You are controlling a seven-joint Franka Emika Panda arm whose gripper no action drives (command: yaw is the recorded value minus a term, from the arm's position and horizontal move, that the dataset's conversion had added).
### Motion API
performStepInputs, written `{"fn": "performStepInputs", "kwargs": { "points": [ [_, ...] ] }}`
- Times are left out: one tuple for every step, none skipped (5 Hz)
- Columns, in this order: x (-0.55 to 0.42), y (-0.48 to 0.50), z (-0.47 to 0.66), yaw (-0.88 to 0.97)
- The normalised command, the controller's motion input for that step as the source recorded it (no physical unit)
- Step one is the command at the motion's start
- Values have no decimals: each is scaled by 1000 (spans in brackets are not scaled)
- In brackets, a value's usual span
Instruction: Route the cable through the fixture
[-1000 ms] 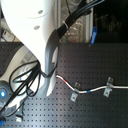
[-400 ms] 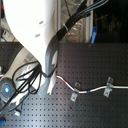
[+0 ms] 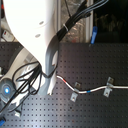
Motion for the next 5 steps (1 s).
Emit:
{"fn": "performStepInputs", "kwargs": {
  "points": [
    [-83,14,1,49],
    [-473,-187,-9,0],
    [11,6,0,0],
    [-27,-14,1,0],
    [-142,-138,-47,0]
  ]
}}
